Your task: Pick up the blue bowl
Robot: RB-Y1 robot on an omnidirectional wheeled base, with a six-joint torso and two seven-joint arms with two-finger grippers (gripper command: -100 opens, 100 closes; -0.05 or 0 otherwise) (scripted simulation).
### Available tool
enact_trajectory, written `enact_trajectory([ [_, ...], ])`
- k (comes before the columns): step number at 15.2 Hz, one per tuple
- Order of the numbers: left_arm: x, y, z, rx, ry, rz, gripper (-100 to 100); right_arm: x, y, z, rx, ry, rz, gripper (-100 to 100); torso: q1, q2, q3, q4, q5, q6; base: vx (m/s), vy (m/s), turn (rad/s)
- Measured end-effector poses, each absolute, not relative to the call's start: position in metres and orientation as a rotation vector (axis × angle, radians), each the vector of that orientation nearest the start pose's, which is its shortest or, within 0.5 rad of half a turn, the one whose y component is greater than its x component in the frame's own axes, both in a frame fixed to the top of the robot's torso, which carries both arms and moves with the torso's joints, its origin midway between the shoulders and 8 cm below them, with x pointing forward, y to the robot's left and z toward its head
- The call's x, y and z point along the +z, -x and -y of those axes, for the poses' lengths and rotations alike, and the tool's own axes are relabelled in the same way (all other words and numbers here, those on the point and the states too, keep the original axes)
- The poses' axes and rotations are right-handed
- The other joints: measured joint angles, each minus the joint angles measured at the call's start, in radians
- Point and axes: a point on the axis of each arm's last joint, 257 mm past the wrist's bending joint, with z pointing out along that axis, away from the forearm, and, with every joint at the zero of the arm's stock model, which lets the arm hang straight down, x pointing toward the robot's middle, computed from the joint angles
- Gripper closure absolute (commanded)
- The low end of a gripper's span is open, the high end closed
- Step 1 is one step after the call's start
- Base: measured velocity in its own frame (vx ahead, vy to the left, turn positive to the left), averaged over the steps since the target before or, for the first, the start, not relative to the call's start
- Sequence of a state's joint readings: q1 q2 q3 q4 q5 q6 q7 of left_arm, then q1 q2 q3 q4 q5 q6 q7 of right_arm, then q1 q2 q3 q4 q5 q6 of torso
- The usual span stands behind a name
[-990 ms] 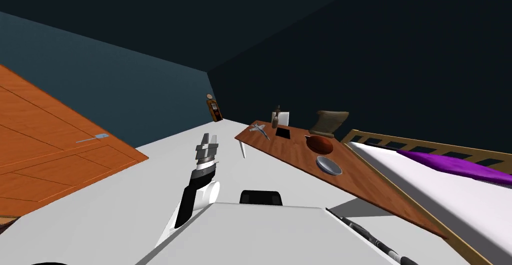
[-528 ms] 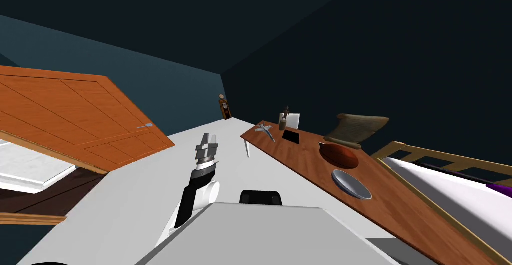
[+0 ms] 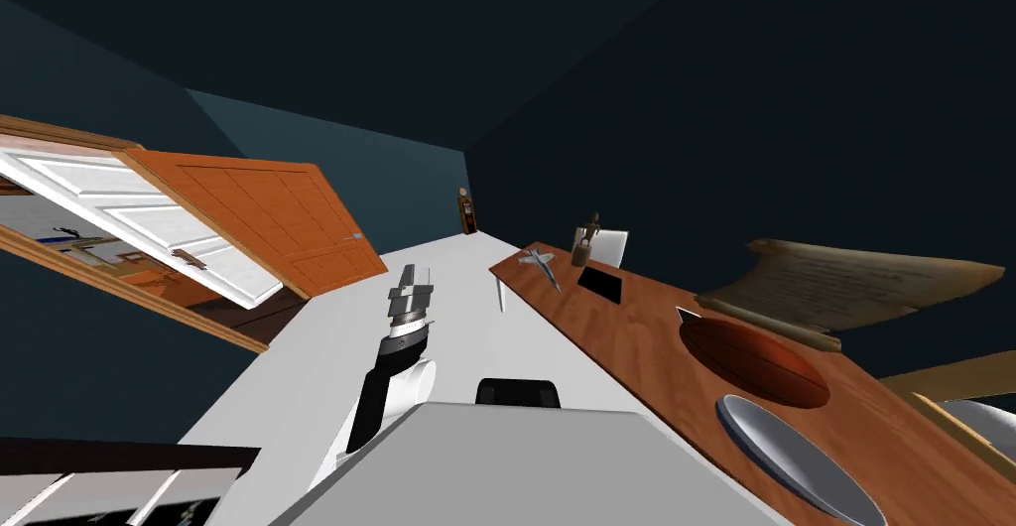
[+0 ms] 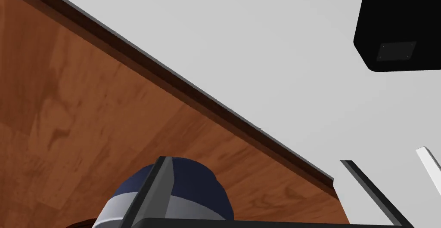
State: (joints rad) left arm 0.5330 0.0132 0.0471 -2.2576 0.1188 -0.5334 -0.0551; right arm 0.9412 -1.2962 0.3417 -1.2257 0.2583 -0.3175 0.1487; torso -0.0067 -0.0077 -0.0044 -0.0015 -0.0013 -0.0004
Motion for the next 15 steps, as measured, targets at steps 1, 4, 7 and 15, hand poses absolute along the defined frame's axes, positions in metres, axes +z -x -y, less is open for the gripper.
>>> enact_trajectory([
  [1,0.012,-0.334,-0.313,-1.259,0.710,-0.571,0,-0.424,0.043,0.636,-0.190,-0.145,-2.892,-100,0.001,0.000,0.000,0.000,0.000,-0.001,0.047,-0.042,0.227],
  [4,0.012,-0.334,-0.313,-1.259,0.710,-0.571,0,-0.418,0.069,0.657,-0.265,-0.086,-2.956,-100,0.001,0.000,0.000,0.000,0.000,-0.002,0.068,-0.055,0.435],
  [7,0.012,-0.334,-0.313,-1.259,0.710,-0.571,0,-0.414,0.103,0.663,-0.299,-0.025,-3.035,-100,-0.001,-0.004,-0.002,-0.001,0.000,-0.001,0.107,-0.082,0.472],
  [15,0.012,-0.334,-0.313,-1.259,0.710,-0.571,0,-0.446,0.138,0.624,-0.203,-0.013,-3.084,-100,0.005,0.005,0.003,0.001,0.001,0.001,0.029,-0.036,0.151],
])
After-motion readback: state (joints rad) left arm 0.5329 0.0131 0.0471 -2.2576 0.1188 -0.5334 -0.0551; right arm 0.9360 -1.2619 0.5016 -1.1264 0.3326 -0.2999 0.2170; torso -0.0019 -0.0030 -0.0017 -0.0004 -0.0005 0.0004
